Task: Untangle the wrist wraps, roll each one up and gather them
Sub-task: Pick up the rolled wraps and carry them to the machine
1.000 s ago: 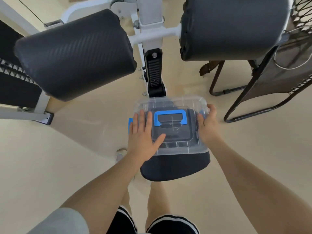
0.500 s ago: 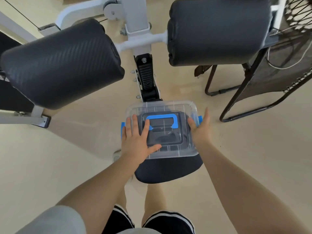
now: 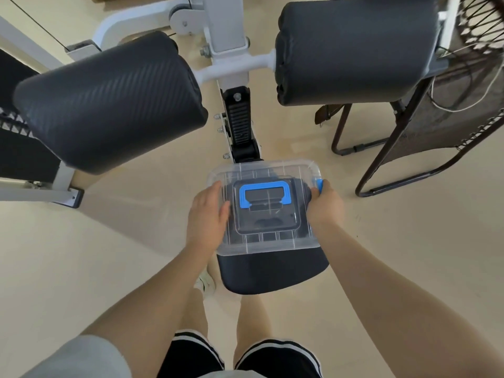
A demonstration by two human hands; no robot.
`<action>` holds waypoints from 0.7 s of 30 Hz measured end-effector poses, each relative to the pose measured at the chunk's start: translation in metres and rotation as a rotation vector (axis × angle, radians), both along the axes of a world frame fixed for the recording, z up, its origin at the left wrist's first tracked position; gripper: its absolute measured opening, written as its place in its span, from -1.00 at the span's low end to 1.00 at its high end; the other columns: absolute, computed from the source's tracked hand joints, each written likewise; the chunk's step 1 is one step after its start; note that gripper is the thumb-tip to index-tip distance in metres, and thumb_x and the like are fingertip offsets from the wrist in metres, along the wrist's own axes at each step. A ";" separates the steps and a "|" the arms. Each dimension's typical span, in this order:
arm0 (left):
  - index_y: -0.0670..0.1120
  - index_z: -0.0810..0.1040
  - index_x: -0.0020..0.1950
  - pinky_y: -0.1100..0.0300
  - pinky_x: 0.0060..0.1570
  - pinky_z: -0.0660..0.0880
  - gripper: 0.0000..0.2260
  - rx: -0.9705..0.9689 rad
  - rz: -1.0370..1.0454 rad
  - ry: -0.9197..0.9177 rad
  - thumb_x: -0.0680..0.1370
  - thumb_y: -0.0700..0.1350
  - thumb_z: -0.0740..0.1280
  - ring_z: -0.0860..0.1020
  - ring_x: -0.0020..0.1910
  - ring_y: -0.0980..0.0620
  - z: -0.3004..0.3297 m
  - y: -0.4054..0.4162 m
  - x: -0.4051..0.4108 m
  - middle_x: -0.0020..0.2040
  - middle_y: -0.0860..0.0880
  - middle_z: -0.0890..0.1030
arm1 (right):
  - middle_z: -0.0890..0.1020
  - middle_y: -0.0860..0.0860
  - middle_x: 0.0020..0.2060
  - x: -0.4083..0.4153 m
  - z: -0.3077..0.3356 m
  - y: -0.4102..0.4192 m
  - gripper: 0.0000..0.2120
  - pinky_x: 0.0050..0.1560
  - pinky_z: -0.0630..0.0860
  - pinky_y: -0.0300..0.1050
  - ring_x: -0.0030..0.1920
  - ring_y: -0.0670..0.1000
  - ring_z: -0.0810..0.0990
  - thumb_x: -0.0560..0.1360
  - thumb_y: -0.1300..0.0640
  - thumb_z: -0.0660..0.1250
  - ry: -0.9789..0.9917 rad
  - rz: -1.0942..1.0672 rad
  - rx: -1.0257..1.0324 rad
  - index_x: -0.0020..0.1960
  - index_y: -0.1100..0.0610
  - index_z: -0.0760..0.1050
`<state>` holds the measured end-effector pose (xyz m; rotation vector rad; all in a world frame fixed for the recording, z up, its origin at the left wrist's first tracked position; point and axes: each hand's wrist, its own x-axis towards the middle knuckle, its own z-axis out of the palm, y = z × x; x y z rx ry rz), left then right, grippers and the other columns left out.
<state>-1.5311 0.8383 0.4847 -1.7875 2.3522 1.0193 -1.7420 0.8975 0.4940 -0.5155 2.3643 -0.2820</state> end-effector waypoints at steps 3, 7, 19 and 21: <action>-0.11 0.16 0.51 0.02 0.31 0.23 -0.48 -0.057 0.105 0.025 0.57 -0.30 0.19 0.27 0.33 -0.20 -0.001 0.000 0.001 0.45 -0.18 0.25 | 0.49 0.21 0.21 0.000 -0.002 -0.007 -0.62 -0.12 0.33 -0.11 0.15 0.21 0.50 0.63 0.21 0.02 0.026 0.135 0.057 0.44 0.22 0.18; -0.16 0.03 0.54 0.06 0.37 0.17 -0.33 0.153 0.548 0.026 0.55 -0.09 0.32 0.19 0.43 -0.18 -0.010 -0.003 -0.006 0.49 -0.23 0.11 | 0.37 0.20 0.35 -0.002 -0.004 -0.014 -0.46 -0.11 0.33 -0.12 0.16 0.21 0.50 0.58 0.32 0.04 -0.027 0.173 0.066 0.53 0.20 -0.02; -0.08 0.29 -0.32 0.20 -0.43 0.22 -0.75 0.372 0.612 0.088 0.55 -0.13 0.21 0.34 -0.39 0.03 -0.006 -0.006 0.005 -0.36 -0.01 0.36 | 0.51 0.22 0.11 -0.009 -0.012 0.007 -0.48 -0.19 0.37 -0.10 -0.16 0.11 0.48 0.64 0.09 -0.01 -0.158 0.149 0.026 0.55 0.05 -0.09; -0.11 0.29 -0.31 0.18 -0.41 0.23 -0.75 0.322 0.528 0.058 0.57 -0.15 0.17 0.34 -0.38 0.02 -0.004 -0.003 0.005 -0.35 -0.01 0.37 | 0.51 0.20 0.16 -0.008 -0.014 0.009 -0.49 -0.17 0.40 -0.09 -0.12 0.12 0.51 0.64 0.06 -0.02 -0.145 0.142 0.020 0.55 0.03 -0.09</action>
